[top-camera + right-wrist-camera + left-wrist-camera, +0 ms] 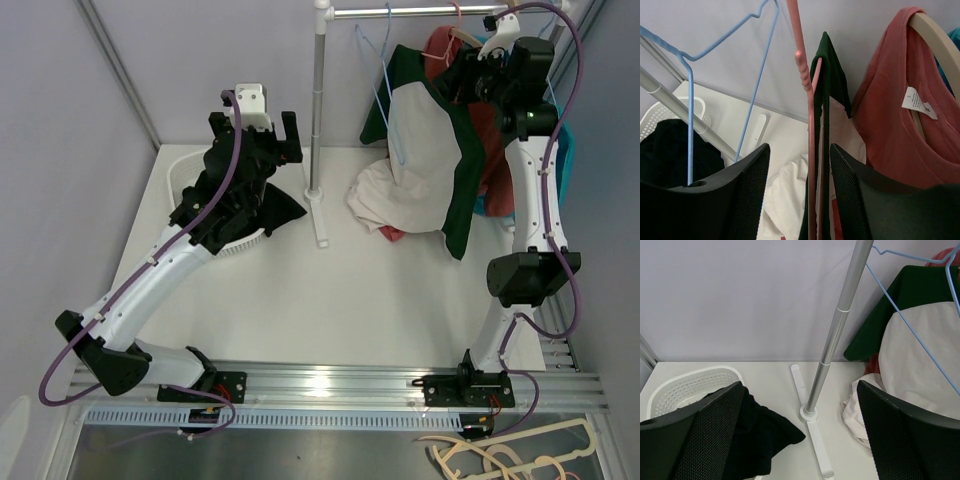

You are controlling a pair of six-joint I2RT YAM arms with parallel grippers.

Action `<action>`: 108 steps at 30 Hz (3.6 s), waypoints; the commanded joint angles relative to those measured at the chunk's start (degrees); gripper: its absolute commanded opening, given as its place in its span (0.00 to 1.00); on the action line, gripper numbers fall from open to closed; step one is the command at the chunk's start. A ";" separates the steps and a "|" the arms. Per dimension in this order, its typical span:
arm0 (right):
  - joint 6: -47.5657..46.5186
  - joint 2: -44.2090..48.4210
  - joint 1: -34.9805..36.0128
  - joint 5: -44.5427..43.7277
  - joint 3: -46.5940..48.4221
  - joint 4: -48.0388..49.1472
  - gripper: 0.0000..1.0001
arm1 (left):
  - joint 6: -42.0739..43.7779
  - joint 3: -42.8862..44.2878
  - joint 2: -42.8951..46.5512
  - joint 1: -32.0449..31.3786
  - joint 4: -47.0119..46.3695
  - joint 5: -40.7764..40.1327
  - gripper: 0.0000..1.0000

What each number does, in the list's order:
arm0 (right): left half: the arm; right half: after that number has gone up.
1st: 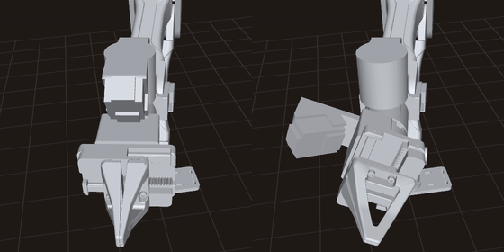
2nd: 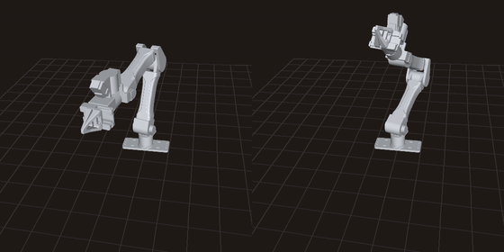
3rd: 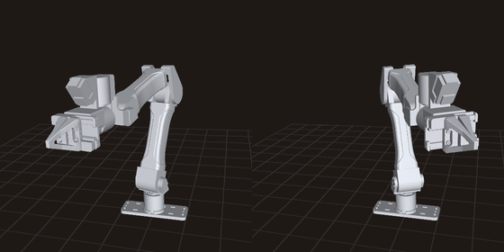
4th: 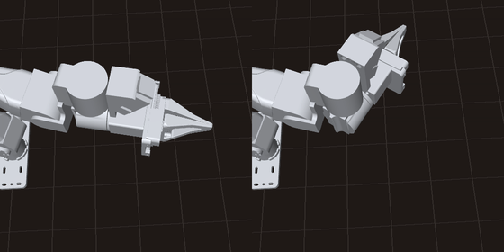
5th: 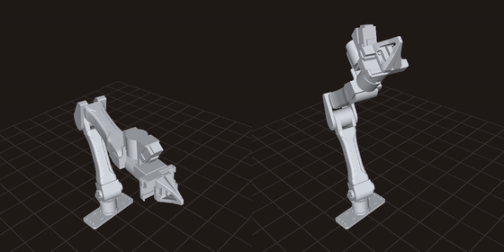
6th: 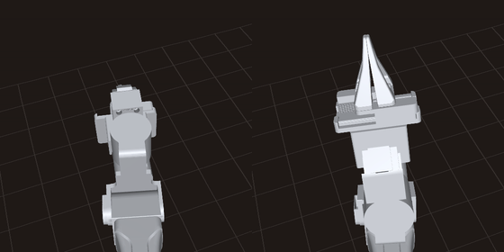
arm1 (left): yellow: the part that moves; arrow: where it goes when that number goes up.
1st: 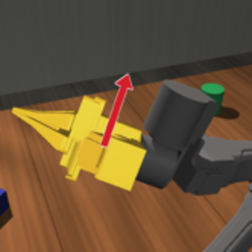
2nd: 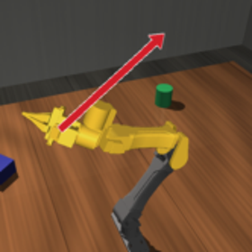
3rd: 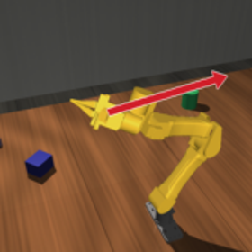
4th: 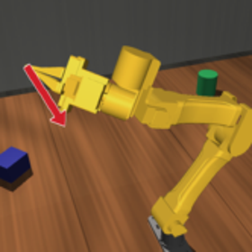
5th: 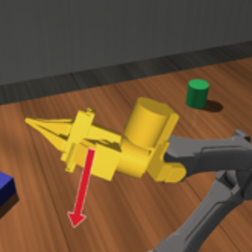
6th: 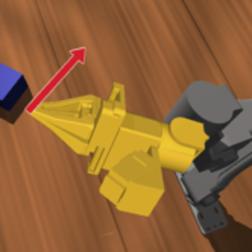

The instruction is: Remove the t-shirt from the hanger

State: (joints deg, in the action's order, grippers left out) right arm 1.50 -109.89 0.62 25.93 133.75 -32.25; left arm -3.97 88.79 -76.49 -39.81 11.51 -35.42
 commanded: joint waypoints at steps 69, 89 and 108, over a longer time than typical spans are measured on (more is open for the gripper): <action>1.06 12.65 12.20 -22.14 -0.84 3.51 0.00 | 19.87 -7.31 -0.86 -17.65 -20.46 -2.46 0.99; 14.49 39.47 26.62 -63.09 -40.14 8.60 0.00 | 22.24 -19.44 -0.51 -39.46 -35.84 -4.84 0.99; 17.49 38.61 37.34 -75.06 -32.33 7.55 0.00 | 25.77 -42.31 5.12 -42.01 -57.12 13.01 0.99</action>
State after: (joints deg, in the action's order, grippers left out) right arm 18.41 -72.16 35.90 -44.66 99.42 -29.71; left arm 21.06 44.86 -70.22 -81.82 -40.42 -24.75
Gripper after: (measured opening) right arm 0.027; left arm 0.994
